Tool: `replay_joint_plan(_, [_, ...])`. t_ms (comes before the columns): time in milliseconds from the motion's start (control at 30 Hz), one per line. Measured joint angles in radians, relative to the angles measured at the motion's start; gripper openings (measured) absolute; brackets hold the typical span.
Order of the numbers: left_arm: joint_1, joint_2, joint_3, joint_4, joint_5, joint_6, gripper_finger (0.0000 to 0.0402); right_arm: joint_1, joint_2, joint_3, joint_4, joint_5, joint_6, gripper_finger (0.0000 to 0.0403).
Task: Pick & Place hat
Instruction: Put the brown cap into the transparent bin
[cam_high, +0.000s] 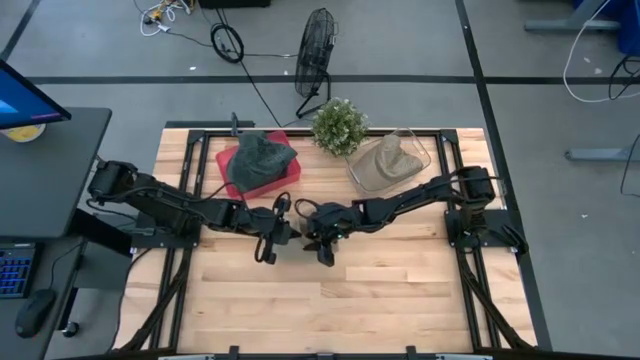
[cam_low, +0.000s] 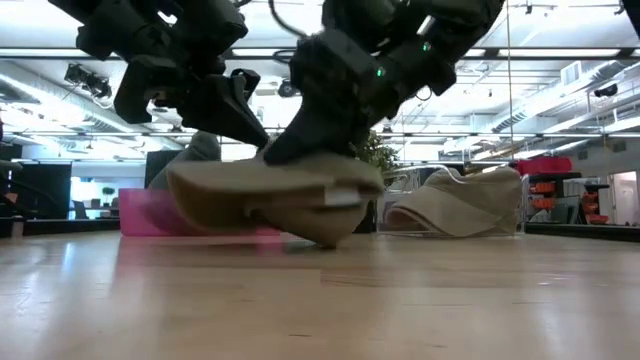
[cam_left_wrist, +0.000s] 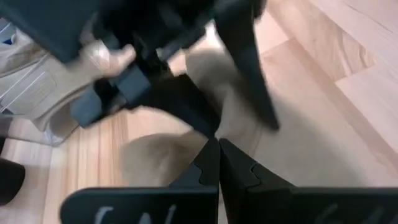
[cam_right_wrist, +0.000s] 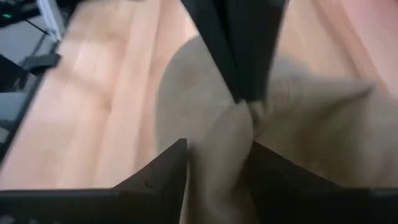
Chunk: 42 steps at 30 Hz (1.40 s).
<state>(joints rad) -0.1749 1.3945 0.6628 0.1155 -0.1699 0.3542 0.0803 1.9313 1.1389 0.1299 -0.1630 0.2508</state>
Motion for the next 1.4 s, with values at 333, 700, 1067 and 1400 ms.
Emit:
replay_joint_plan(333, [0.0,0.0,0.0,-0.001,-0.003,-0.129,0.0002,-0.004,0.025,0.0,-0.005,0.084,-0.026,0.0032])
replay_joint_plan(700, [0.0,0.0,0.0,0.027,-0.022,-0.22,0.0087,-0.005,-0.059,-0.001,-0.173,0.135,0.008,0.0014])
replay_joint_plan(1067, [0.006,0.0,0.0,0.148,-0.085,-0.216,0.0173,-0.012,-0.47,-0.001,-0.77,0.406,-0.002,0.0025])
replay_joint_plan(1400, [0.011,0.0,0.0,0.166,-0.085,-0.216,0.0166,-0.219,-0.704,0.0,-1.031,0.637,-0.243,0.0023])
